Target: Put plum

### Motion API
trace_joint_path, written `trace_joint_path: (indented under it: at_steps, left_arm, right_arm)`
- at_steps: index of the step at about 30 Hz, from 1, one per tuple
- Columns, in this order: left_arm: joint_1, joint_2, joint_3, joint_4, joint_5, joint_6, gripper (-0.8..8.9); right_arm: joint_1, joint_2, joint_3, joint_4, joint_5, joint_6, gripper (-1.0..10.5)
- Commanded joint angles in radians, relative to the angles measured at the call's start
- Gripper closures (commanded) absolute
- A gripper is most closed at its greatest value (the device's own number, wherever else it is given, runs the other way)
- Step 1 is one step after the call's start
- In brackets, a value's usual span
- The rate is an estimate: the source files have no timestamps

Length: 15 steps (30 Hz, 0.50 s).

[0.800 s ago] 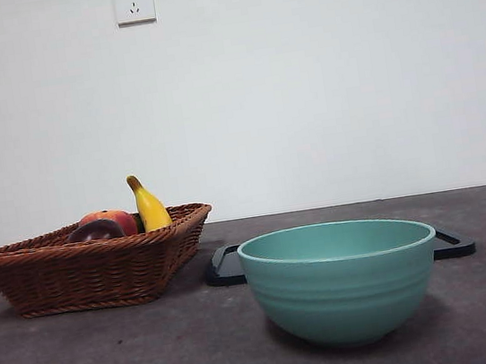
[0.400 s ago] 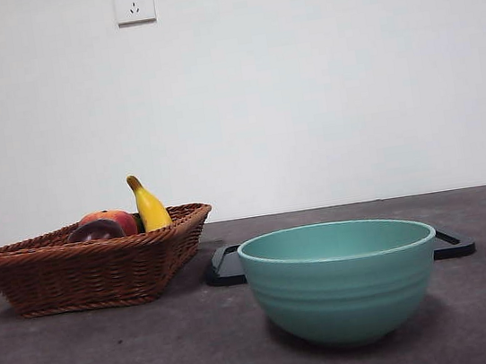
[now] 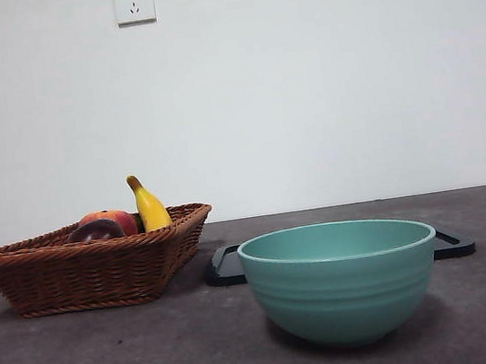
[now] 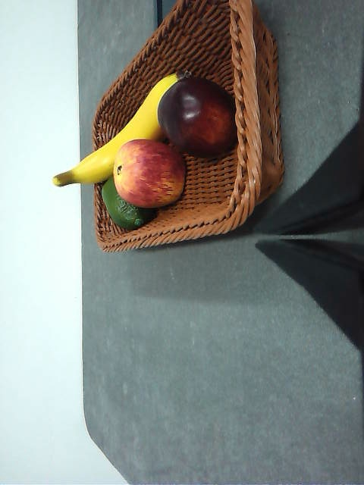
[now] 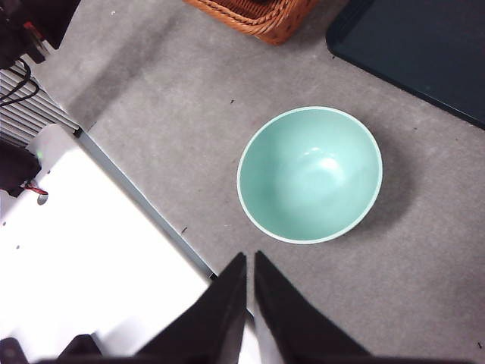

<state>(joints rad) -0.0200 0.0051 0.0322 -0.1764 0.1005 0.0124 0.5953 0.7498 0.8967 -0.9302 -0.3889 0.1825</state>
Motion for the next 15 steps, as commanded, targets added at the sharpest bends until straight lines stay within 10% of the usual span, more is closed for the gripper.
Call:
trace_joint_path:
  at_steps: [1, 7, 15]
  left_arm:
    - [0.002, -0.002, -0.021, -0.008, -0.003, -0.002, 8.05]
    - [0.002, -0.002, -0.021, -0.008, -0.003, -0.002, 8.05]
    - [0.002, -0.002, -0.021, -0.008, -0.003, -0.002, 8.05]
  right_arm:
    - [0.006, 0.006, 0.017, 0.01, 0.003, -0.011, 9.4]
    - [-0.071, -0.025, 0.016, 0.036, 0.014, -0.141, 9.4]
    - [-0.41, -0.181, -0.095, 0.346, 0.034, -0.192, 9.4]
